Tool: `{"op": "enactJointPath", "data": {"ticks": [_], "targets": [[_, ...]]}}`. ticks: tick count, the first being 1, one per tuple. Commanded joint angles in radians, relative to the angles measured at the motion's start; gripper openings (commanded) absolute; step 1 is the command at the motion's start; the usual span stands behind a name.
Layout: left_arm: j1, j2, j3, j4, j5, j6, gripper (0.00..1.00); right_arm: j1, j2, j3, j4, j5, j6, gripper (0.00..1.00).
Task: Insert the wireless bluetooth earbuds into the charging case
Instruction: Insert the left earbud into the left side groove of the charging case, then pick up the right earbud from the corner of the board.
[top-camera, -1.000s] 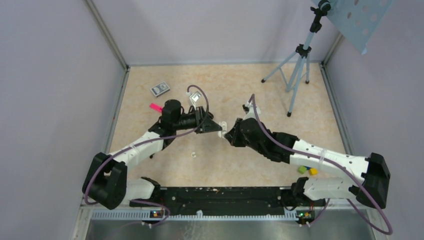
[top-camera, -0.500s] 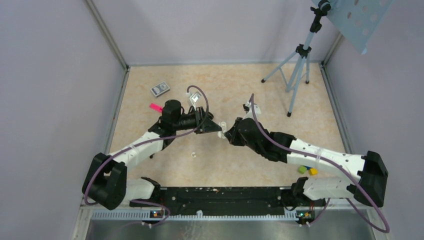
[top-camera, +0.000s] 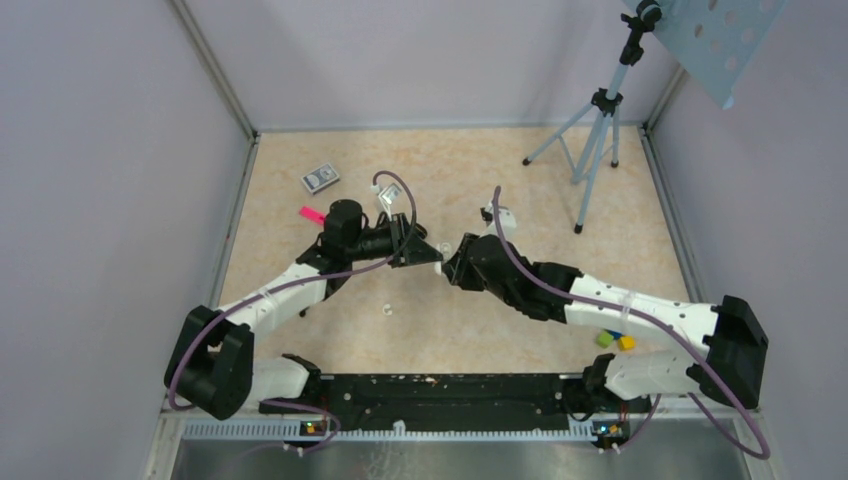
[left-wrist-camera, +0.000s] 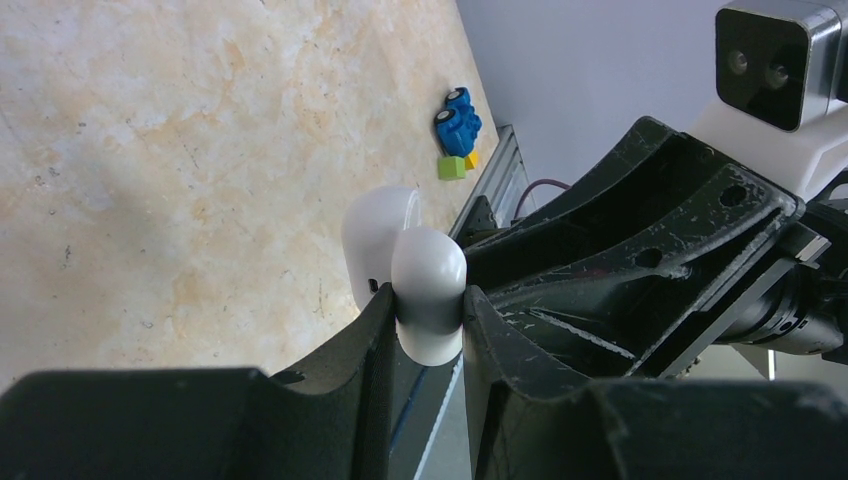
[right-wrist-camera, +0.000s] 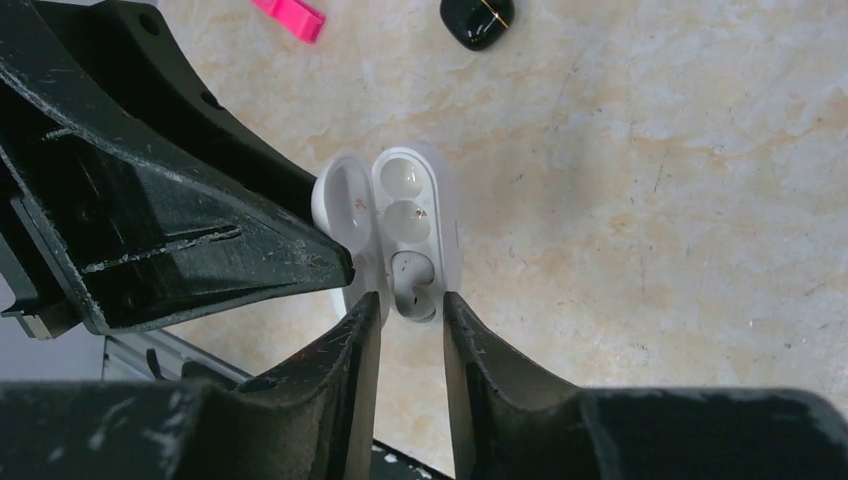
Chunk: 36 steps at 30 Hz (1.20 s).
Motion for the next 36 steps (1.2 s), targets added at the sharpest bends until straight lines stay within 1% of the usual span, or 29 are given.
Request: {"op": "enactJointPath", "data": {"ticks": [1,7,11,16,19,20,21,23,25,26,29,31,32,33,36], "targets": [[-0.004,-0.033,0.032,0.05,0.024,-0.001,0.0,0.009,-0.025,0.011,0.042,0.005,-0.016,0.31],[-0.003,-0.025,0.028,0.037,0.019,0.013,0.0,0.01,-0.07,0.017,0.024,0.007,-0.023,0.31],[-0.004,-0.022,0.037,0.0,0.008,0.039,0.0,0.01,-0.121,0.022,-0.025,0.015,-0.026,0.33],[0.0,-0.001,0.089,-0.152,-0.033,0.169,0.0,0.01,-0.23,0.03,-0.141,0.089,-0.071,0.36],[0.006,0.041,0.156,-0.316,0.031,0.29,0.0,0.001,-0.276,0.033,-0.246,0.2,-0.103,0.4],[0.009,0.069,0.187,-0.406,0.05,0.331,0.0,-0.025,-0.289,0.031,-0.273,0.199,-0.112,0.4],[0.012,0.083,0.213,-0.469,0.049,0.366,0.0,-0.067,-0.303,0.021,-0.276,0.16,-0.132,0.4],[0.026,0.079,0.227,-0.544,0.026,0.375,0.0,-0.196,-0.33,-0.003,-0.271,0.037,-0.172,0.4],[0.052,0.035,0.202,-0.56,-0.014,0.36,0.0,-0.284,-0.346,-0.023,-0.252,-0.037,-0.223,0.38],[0.072,0.01,0.189,-0.563,-0.027,0.351,0.0,-0.305,-0.341,-0.024,-0.248,-0.054,-0.244,0.38],[0.177,-0.048,0.177,-0.632,-0.023,0.358,0.0,-0.314,-0.267,-0.011,-0.233,-0.119,-0.292,0.37],[0.237,-0.074,0.187,-0.699,-0.019,0.38,0.0,-0.31,-0.207,-0.026,-0.183,-0.217,-0.292,0.36],[0.267,-0.085,0.195,-0.735,-0.032,0.386,0.0,-0.3,-0.182,-0.043,-0.124,-0.259,-0.278,0.36],[0.295,-0.096,0.199,-0.761,-0.038,0.388,0.0,-0.273,-0.157,-0.062,-0.072,-0.288,-0.263,0.36],[0.38,-0.135,0.2,-0.771,-0.033,0.343,0.0,-0.133,-0.05,-0.072,0.039,-0.259,-0.243,0.36]]}}
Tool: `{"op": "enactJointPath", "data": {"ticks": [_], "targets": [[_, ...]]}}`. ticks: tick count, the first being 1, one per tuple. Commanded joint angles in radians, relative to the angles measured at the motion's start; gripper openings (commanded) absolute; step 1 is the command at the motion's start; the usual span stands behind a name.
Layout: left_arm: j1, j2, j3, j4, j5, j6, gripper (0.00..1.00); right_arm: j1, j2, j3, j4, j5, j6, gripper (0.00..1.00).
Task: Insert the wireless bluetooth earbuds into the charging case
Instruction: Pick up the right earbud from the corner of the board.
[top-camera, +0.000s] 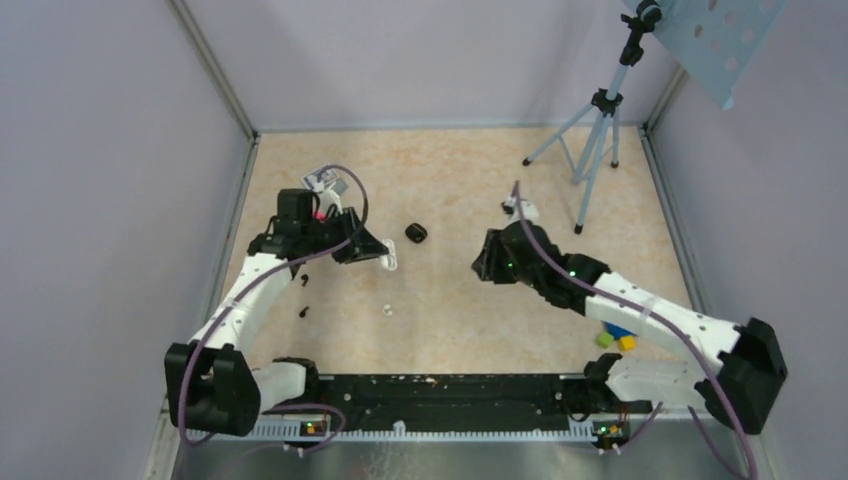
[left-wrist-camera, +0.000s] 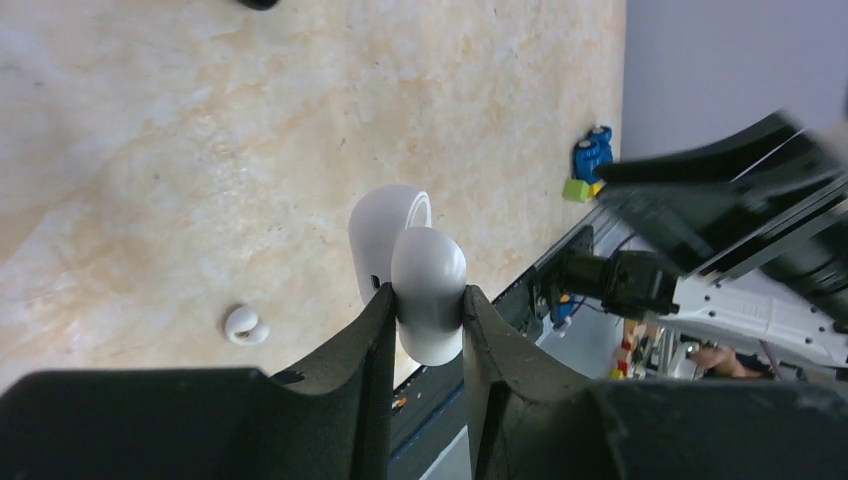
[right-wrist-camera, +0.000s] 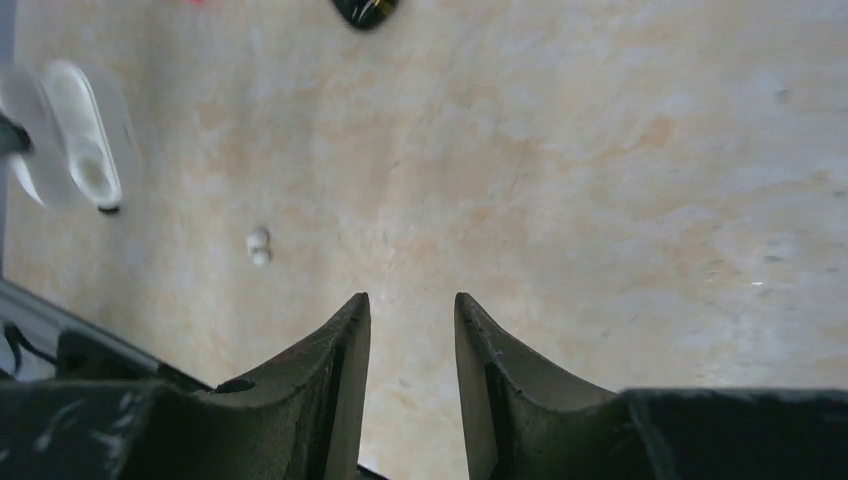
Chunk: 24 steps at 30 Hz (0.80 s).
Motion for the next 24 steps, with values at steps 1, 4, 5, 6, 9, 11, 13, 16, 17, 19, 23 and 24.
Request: {"op": "enactJointPath", "data": {"ticks": [1,4,5,6,9,11,13,16,17,19,23,24], "targets": [[0.112,-0.072,0.023,-0.064,0.006,-0.032,0.0,0.178,0.157,-0.004,0.189,-0.075,0.003,0.36],[0.199,-0.097,0.042,-0.04,0.008,-0.092,0.0,0.29,0.305,0.068,0.258,-0.066,-0.006,0.36],[0.217,-0.099,0.058,-0.039,0.003,-0.114,0.0,0.318,0.35,0.097,0.273,-0.062,-0.014,0.37],[0.229,-0.103,0.072,-0.039,0.0,-0.129,0.0,0.341,0.39,0.121,0.287,-0.056,-0.03,0.38],[0.244,-0.131,0.108,-0.042,-0.021,-0.171,0.0,0.384,0.515,0.202,0.303,-0.04,-0.072,0.42],[0.25,-0.131,0.144,-0.087,-0.06,-0.174,0.0,0.388,0.578,0.246,0.308,-0.034,-0.091,0.45],[0.253,-0.131,0.166,-0.122,-0.102,-0.169,0.0,0.391,0.637,0.295,0.302,-0.023,-0.118,0.47],[0.256,-0.133,0.159,-0.122,-0.124,-0.175,0.0,0.404,0.726,0.368,0.271,0.017,-0.151,0.49],[0.257,-0.132,0.152,-0.11,-0.11,-0.18,0.0,0.406,0.757,0.39,0.264,0.022,-0.158,0.49],[0.258,-0.132,0.143,-0.098,-0.093,-0.19,0.0,0.41,0.806,0.426,0.254,0.019,-0.165,0.49],[0.26,-0.135,0.143,-0.098,-0.092,-0.186,0.0,0.424,0.875,0.488,0.229,0.015,-0.18,0.49],[0.26,-0.136,0.139,-0.097,-0.091,-0.187,0.0,0.431,0.887,0.503,0.22,0.021,-0.187,0.49]]}}
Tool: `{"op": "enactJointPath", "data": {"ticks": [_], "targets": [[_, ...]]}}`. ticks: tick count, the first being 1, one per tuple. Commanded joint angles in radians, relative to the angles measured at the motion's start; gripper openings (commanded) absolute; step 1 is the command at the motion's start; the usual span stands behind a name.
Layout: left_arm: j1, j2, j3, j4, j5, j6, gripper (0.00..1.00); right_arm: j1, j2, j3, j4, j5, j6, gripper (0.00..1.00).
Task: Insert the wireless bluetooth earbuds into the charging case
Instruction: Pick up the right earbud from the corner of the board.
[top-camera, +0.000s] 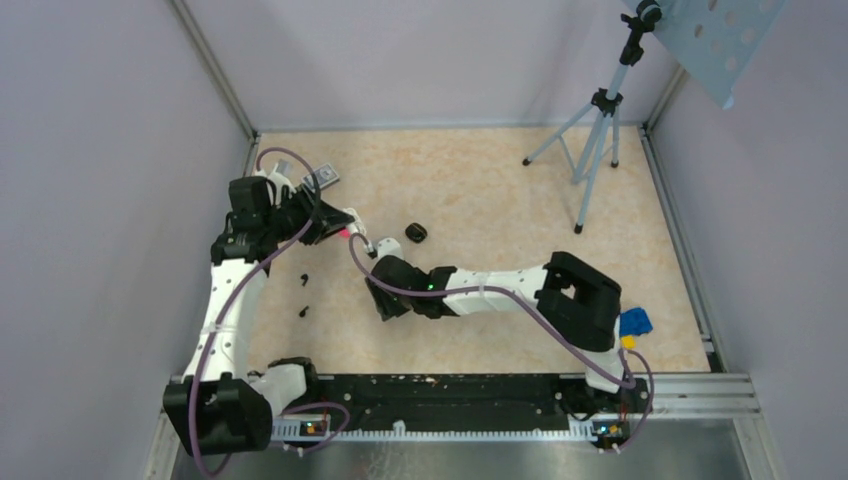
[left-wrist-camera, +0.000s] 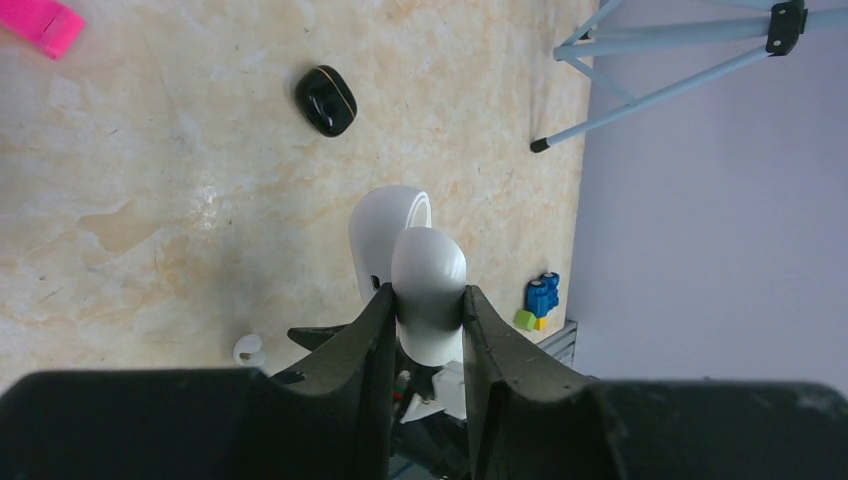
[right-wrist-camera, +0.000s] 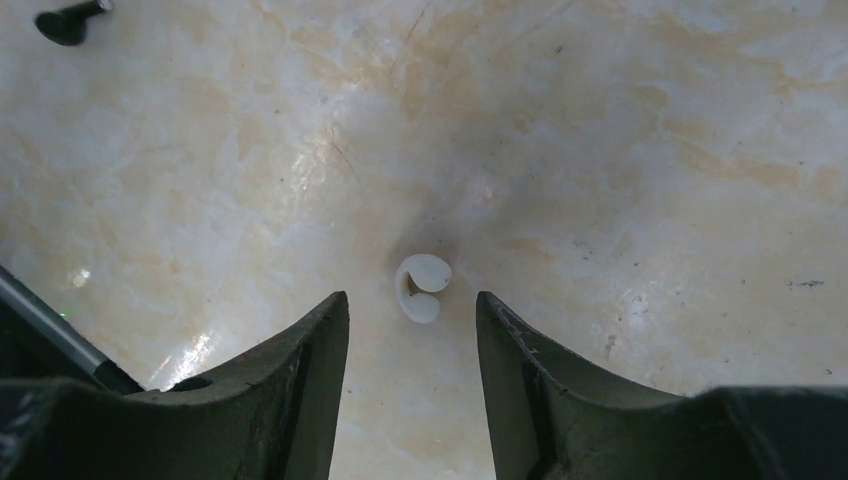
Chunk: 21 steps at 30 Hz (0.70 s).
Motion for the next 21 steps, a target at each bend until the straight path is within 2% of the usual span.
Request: {"op": "enactJointPath", "data": {"ticks": [1,6,11,17,21], "targets": [[0.009,-0.016,0.001,0.021,0.006,-0.016,0.0,0.037,0.054,0.093,-0.028,0.039,-0.044,0.49],[0.012,-0.02,-0.019,0.042,0.023,-0.038,0.0,0.046,0.104,0.109,-0.048,0.069,-0.033,0.48],[0.015,-0.02,-0.035,0.055,0.034,-0.045,0.0,0.05,0.12,0.115,-0.071,0.121,-0.034,0.36],[0.016,-0.023,-0.043,0.056,0.039,-0.046,0.0,0.055,0.141,0.122,-0.107,0.162,-0.051,0.32],[0.016,-0.023,-0.055,0.066,0.051,-0.052,0.0,0.054,0.143,0.121,-0.12,0.209,-0.043,0.17]]}}
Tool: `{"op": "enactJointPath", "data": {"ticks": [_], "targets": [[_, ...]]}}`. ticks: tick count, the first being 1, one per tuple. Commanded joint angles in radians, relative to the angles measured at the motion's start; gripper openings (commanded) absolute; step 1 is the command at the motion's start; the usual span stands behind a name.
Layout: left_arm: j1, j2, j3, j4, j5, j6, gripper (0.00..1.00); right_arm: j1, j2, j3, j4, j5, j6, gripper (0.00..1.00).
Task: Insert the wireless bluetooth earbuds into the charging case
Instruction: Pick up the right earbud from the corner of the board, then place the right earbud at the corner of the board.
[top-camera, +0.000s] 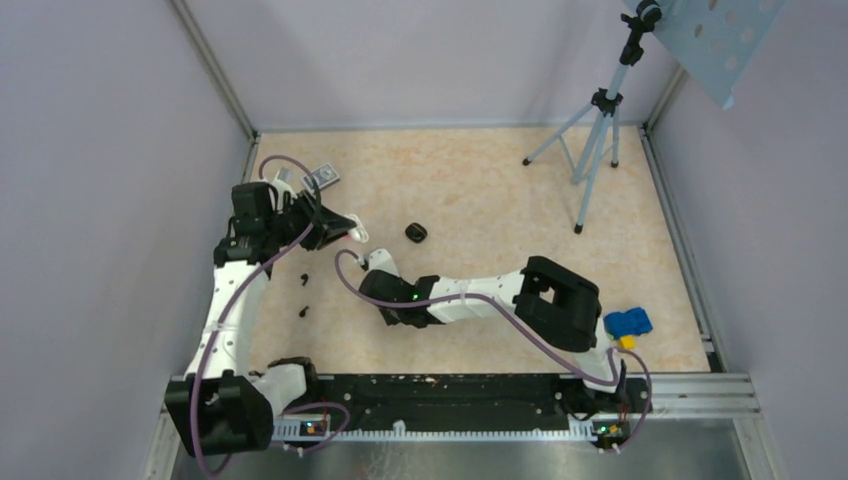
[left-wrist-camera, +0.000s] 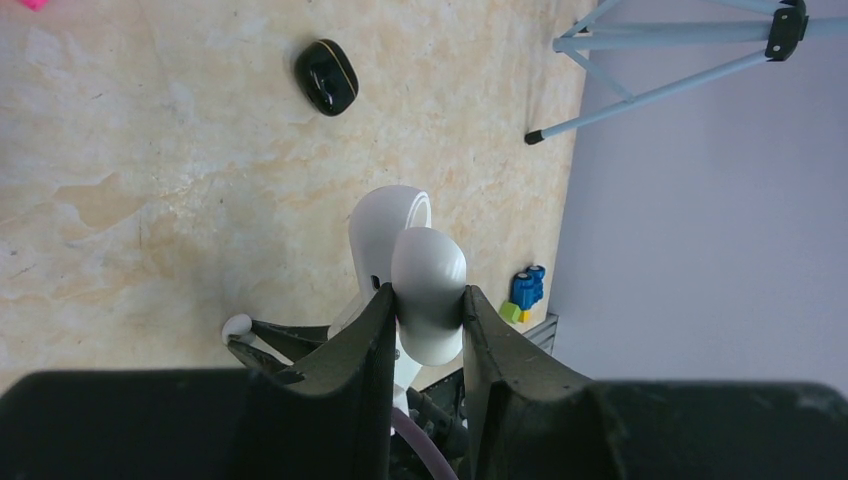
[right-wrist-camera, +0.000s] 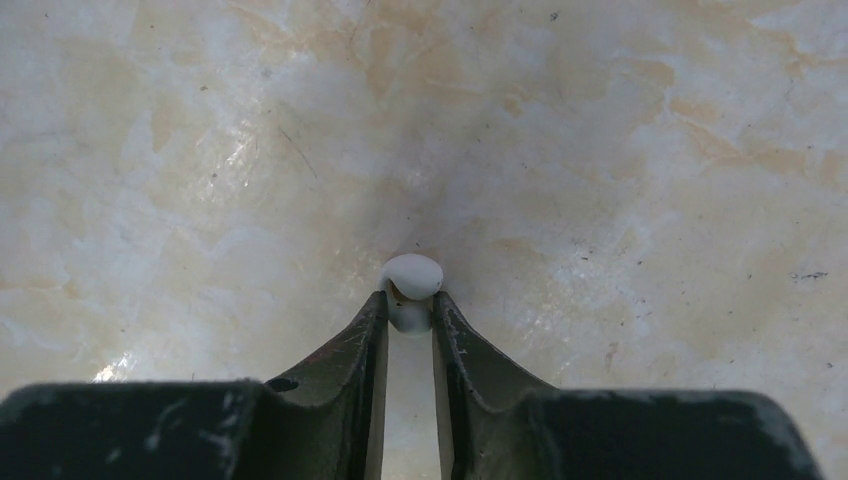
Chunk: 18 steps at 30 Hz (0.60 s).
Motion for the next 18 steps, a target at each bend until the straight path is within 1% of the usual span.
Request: {"op": "enactJointPath", "data": {"ticks": [1,4,9,12,15,17,18], "targets": [[0.006,-0.023,-0.011,0.052,0.029,-0.008,0.0,0.007,0.003,0.028,-0.039,0.097,-0.009,0.13],[0.006,-0.017,-0.009,0.055,0.033,0.003,0.0,0.008,-0.069,-0.033,-0.014,0.114,-0.001,0.03],[0.016,0.014,0.043,0.003,-0.031,0.077,0.0,0.002,-0.272,-0.212,-0.005,0.159,0.074,0.02],[0.016,0.036,0.05,0.022,-0.003,0.088,0.0,-0.022,-0.416,-0.347,-0.033,0.168,0.125,0.03],[0.016,0.056,0.013,0.074,0.096,0.07,0.0,-0.078,-0.542,-0.482,-0.042,0.117,0.161,0.03],[0.014,0.059,-0.016,0.097,0.131,0.06,0.0,-0.133,-0.623,-0.574,0.007,0.026,0.129,0.02],[0.015,0.057,-0.027,0.105,0.141,0.064,0.0,-0.155,-0.664,-0.621,0.039,-0.022,0.084,0.02]]}}
